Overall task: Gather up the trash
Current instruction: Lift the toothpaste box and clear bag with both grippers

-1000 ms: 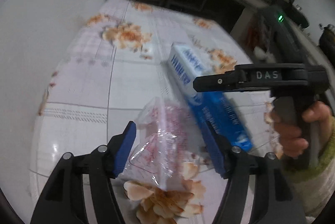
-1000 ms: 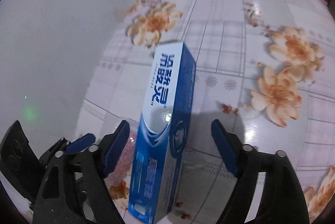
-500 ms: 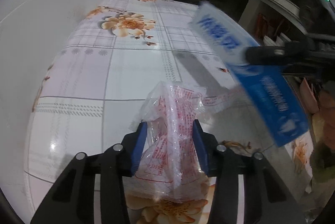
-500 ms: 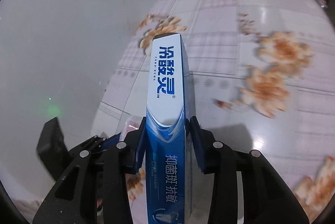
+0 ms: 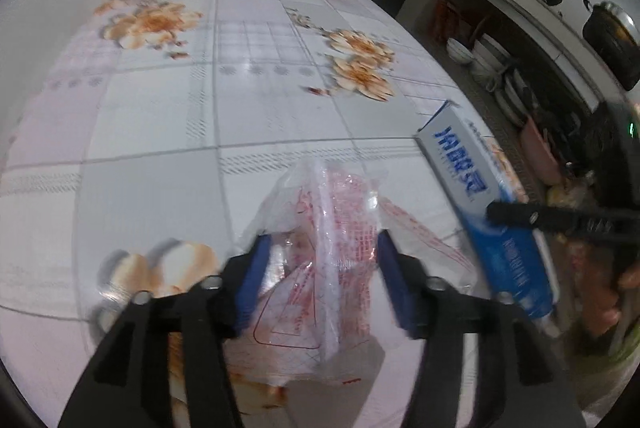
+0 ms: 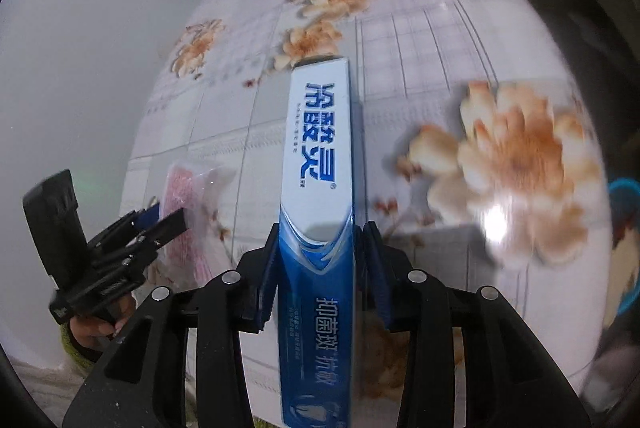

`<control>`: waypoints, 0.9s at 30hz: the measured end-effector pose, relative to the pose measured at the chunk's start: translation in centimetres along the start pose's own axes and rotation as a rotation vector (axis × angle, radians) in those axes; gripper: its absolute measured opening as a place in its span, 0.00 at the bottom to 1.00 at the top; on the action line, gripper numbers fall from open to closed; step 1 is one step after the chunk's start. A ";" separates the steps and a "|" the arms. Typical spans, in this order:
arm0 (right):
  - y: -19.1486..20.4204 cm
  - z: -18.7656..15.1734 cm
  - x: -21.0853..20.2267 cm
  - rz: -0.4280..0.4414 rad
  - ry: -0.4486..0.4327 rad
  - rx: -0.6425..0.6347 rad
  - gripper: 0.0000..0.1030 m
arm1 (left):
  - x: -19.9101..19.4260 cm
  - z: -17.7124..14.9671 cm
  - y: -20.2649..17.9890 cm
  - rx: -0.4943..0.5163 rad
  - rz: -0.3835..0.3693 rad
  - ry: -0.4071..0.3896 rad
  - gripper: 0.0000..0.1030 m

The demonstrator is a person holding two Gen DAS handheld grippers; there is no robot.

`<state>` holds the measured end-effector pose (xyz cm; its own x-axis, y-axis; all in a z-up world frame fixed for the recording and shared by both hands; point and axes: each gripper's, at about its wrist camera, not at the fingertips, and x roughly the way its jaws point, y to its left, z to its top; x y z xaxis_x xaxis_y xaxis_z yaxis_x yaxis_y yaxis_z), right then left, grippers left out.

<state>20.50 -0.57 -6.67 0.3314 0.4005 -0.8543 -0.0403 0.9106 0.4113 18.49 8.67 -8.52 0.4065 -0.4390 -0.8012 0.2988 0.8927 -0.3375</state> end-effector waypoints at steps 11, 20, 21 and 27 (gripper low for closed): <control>0.2 -1.5 -0.4 0.018 -0.022 0.017 0.41 | -1.2 1.8 0.0 -0.218 -0.161 -0.014 0.83; 0.3 -2.7 -0.6 -0.030 -0.033 0.015 0.51 | 1.9 2.0 -4.4 0.038 0.146 -0.001 0.83; 0.3 -2.8 -0.6 -0.033 -0.035 0.014 0.53 | 2.0 1.8 -4.5 0.055 0.160 -0.002 0.83; -0.2 -3.3 -1.3 -0.045 -0.037 0.012 0.55 | 1.9 0.3 -5.1 0.152 0.261 -0.009 0.83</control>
<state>16.92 -0.88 -6.70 0.3676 0.3548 -0.8597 -0.0138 0.9264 0.3764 17.99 3.23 -8.20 0.4943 -0.1985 -0.8463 0.3087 0.9502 -0.0425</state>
